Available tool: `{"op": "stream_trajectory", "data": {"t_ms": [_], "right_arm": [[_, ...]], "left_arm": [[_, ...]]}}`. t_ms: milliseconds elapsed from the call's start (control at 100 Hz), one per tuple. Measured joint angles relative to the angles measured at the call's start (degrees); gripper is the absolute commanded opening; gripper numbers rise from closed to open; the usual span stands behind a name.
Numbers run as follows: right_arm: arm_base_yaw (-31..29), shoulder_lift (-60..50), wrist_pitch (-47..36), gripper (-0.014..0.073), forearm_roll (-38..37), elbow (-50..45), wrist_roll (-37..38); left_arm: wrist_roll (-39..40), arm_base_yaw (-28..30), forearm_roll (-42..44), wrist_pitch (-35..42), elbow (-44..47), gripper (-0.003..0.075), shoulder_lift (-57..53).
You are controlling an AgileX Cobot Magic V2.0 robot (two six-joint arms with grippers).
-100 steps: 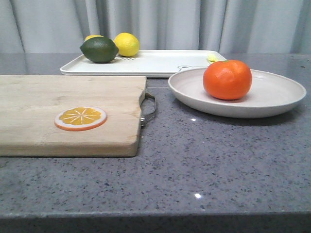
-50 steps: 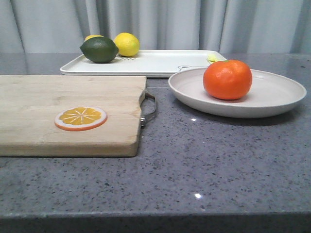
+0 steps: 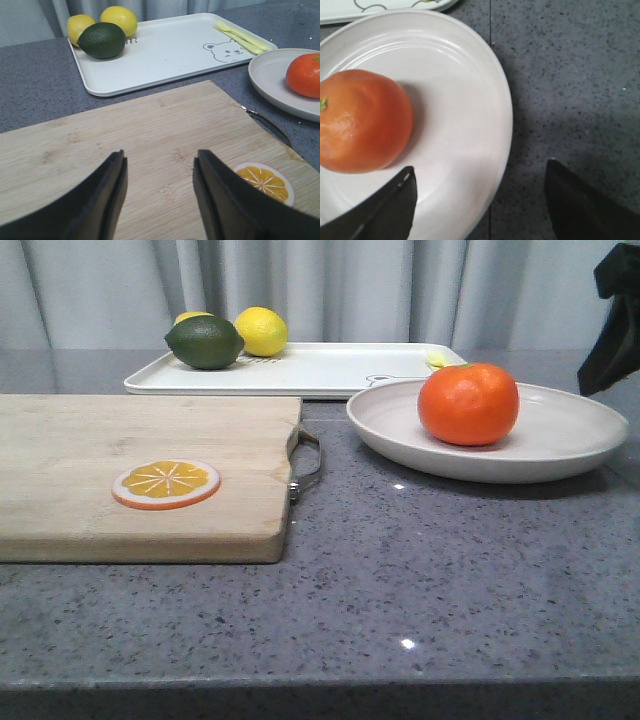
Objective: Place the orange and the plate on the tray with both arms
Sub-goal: 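Move the right gripper down to the plate rim farthest from the board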
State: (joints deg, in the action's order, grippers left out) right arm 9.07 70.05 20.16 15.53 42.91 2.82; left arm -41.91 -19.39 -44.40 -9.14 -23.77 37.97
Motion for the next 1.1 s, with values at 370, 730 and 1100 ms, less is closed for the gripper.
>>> {"op": "stream_trajectory", "data": {"t_ms": [370,730,1100], "right_arm": [[0.1,2.3,-3.9,0.0537,0.1,0.0,0.0],[0.1,6.1,-4.6,0.0537,0.2,0.0,0.0],[0.1,7.1,-4.5,0.0348,0.2,0.1,0.0]], "left_arm": [[0.0,0.0,0.0,0.0,0.0,0.0295,0.0],[0.0,0.0,0.0,0.0,0.0,0.0295,0.0],[0.0,0.0,0.0,0.0,0.0,0.0295,0.0]]}}
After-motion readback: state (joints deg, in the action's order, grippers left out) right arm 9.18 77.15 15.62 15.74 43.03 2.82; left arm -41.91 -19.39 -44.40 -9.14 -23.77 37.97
